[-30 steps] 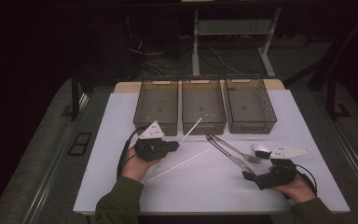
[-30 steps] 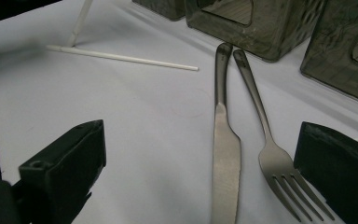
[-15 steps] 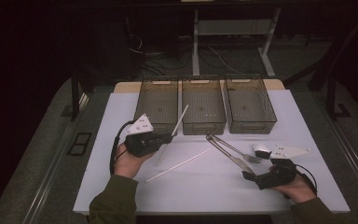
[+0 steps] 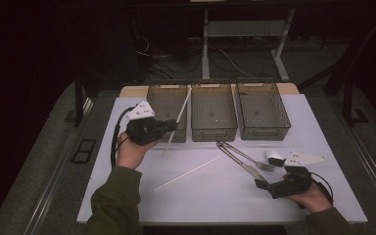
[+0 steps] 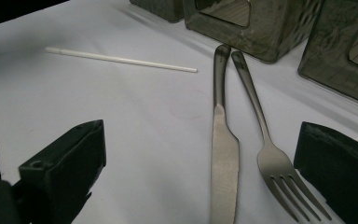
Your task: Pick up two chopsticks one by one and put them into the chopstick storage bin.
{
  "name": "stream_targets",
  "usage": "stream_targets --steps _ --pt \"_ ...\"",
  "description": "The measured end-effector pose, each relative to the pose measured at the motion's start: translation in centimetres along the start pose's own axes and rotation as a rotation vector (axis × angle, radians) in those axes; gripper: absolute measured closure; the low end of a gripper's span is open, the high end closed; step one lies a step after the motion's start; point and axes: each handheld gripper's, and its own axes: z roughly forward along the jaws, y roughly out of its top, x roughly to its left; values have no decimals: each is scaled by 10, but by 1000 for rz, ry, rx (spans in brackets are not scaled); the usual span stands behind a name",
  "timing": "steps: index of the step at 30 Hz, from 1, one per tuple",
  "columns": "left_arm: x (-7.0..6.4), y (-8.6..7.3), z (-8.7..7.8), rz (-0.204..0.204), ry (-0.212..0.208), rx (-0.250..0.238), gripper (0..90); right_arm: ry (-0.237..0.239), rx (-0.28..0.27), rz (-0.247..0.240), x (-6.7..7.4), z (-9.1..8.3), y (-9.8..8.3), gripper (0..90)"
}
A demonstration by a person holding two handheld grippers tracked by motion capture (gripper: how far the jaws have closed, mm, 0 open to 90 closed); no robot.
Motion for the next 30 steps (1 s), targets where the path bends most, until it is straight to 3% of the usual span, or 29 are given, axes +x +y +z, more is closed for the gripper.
stream_targets --steps 10,19,25,30 --pt "26 29 -2 2 37 -34 848 1 -4 8 0 0 0 23" --pt "49 50 5 19 94 -19 848 1 -7 10 -1 -1 0 23" --pt "64 49 14 0 139 12 848 2 -11 14 -1 -1 0 23" --pt "77 40 22 -20 174 75 848 3 -11 16 -1 -2 0 23"
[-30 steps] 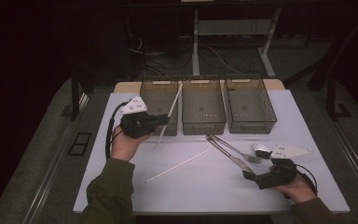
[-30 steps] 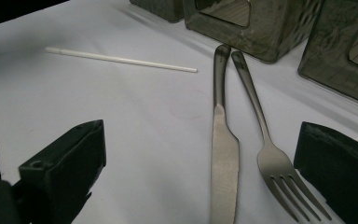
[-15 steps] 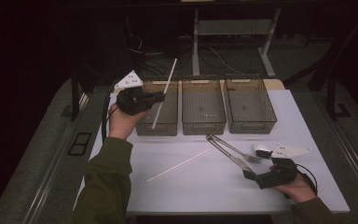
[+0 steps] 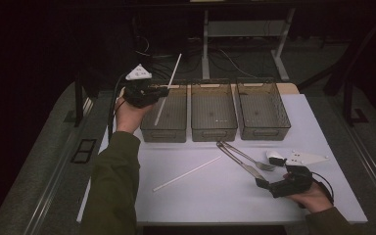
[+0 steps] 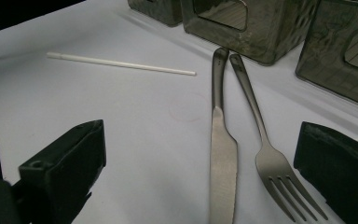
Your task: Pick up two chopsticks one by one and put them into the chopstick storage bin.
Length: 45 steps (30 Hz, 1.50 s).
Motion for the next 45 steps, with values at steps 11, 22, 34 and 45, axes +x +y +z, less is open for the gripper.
stream_targets --steps 11,22,34,45 --pt "16 -18 16 -44 50 104 847 1 0 1 0 0 0 23" --pt "24 -41 29 -103 73 171 847 2 0 -5 0 0 0 23" --pt "28 -55 42 -139 73 205 846 4 1 -4 0 1 0 23" --pt "23 -58 63 -157 113 264 842 5 1 -4 0 0 0 23"
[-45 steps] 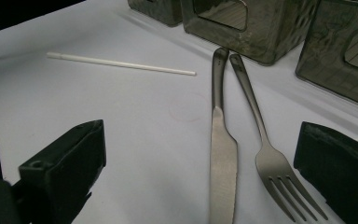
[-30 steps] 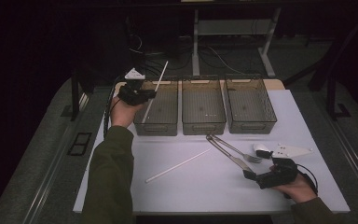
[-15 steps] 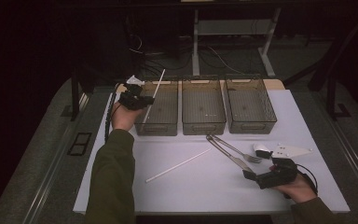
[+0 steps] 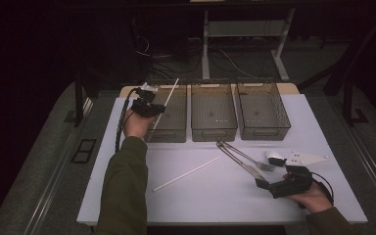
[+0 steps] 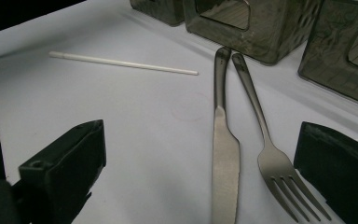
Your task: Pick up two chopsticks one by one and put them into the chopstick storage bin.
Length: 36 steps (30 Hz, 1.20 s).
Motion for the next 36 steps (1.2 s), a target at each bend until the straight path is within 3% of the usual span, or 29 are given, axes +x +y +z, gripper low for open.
stream_targets --steps 10,17,21,28,36 --pt "-8 4 18 -4 74 67 837 3 -4 1 0 -1 0 23" --pt "-7 5 19 -17 80 74 825 5 -5 0 0 -1 0 23" --pt "-8 5 19 -15 80 69 768 5 -5 0 0 -1 0 23" --pt "-10 7 13 7 53 42 706 4 -6 1 0 -1 0 23" --pt "-15 11 -13 49 -35 3 557 4 -5 -1 0 -1 0 23"
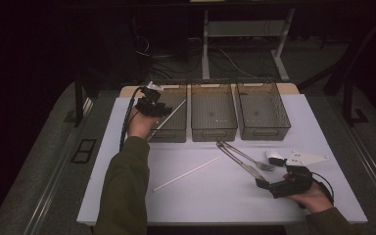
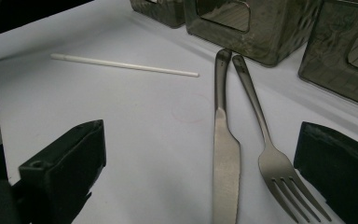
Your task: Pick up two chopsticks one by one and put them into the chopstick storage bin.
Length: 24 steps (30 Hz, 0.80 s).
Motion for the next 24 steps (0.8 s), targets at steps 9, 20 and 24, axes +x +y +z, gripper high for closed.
stream_targets --steps 9,20,24 --pt "-19 -4 -31 46 -98 -62 447 2 15 -15 0 4 -3 23" --pt "-49 -19 -56 92 -199 -128 370 28 17 7 -4 5 -5 23" --pt "-61 -26 -61 114 -218 -139 344 28 9 15 -4 3 -5 23"
